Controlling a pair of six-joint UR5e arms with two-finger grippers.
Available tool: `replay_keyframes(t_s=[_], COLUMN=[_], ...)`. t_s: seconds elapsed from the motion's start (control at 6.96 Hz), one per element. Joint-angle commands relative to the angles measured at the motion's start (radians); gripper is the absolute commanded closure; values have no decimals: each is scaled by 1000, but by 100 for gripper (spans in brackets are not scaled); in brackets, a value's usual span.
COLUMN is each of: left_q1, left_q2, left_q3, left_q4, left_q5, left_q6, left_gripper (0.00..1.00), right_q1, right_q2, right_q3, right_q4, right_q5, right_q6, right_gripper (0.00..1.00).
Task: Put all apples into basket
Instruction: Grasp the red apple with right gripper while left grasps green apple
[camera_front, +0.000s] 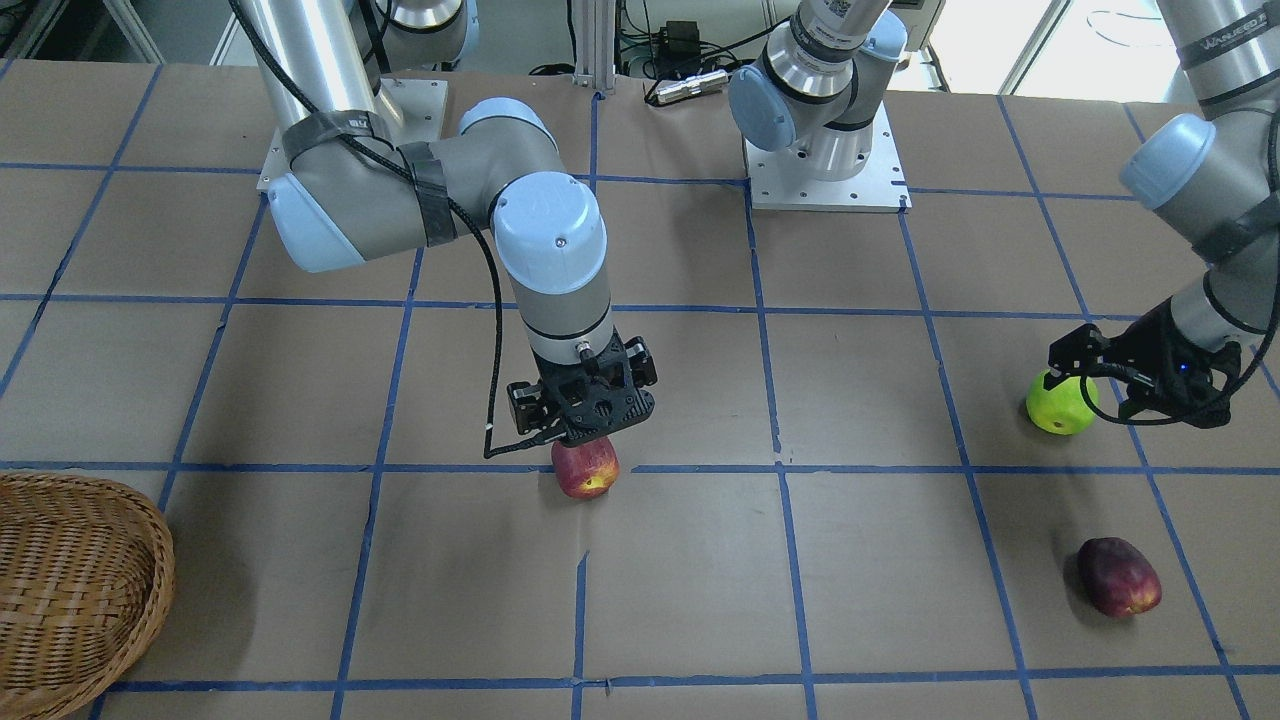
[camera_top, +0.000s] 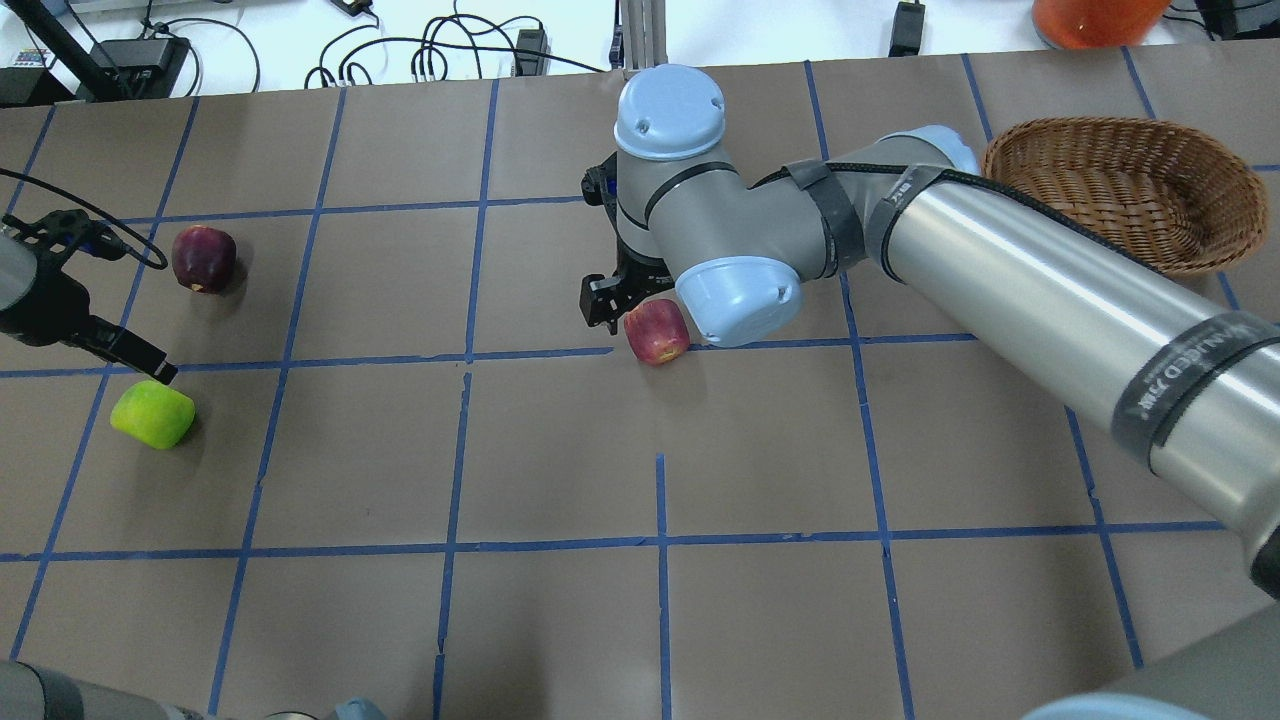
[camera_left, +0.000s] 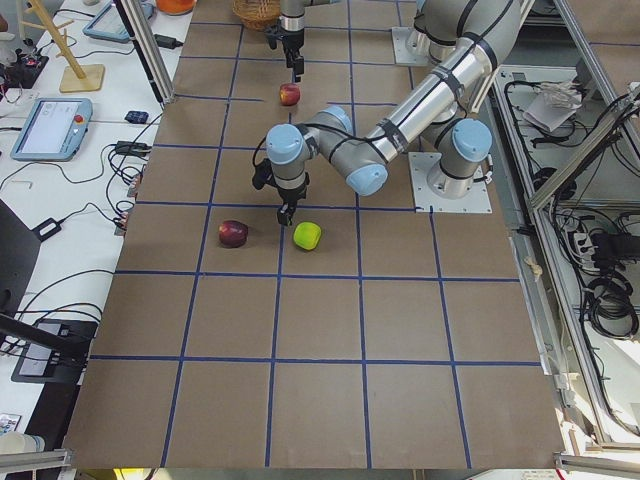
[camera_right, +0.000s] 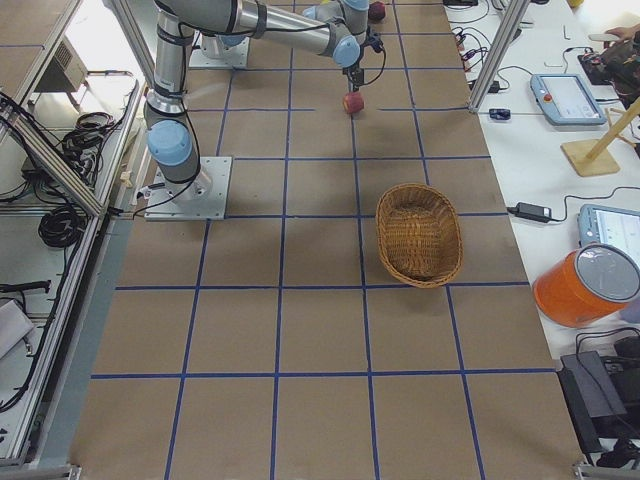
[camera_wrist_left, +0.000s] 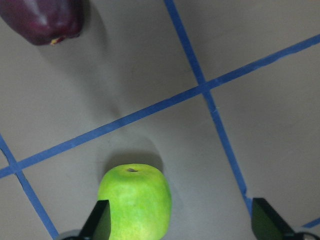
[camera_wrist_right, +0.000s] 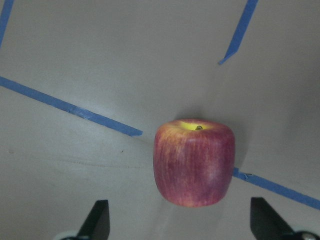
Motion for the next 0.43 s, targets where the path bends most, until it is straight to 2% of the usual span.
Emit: replay_keyframes(t_s=[0.0, 0.14, 0.29], left_q1=[9, 9, 9], left_q2=[-69, -84, -92], left_q3=[-62, -61, -70], left_q4=[124, 123, 118], left_q5=[80, 126, 132], left_q6=[7, 2, -1], left_gripper=[0, 0, 0], right_q1=[6, 6, 6], right_q2=[46, 52, 75], right_q3=[2, 2, 3], right_q4=[-20, -20, -24], right_q5=[1, -11, -11], right_q6=[-2, -5, -6], right_gripper=[0, 0, 0])
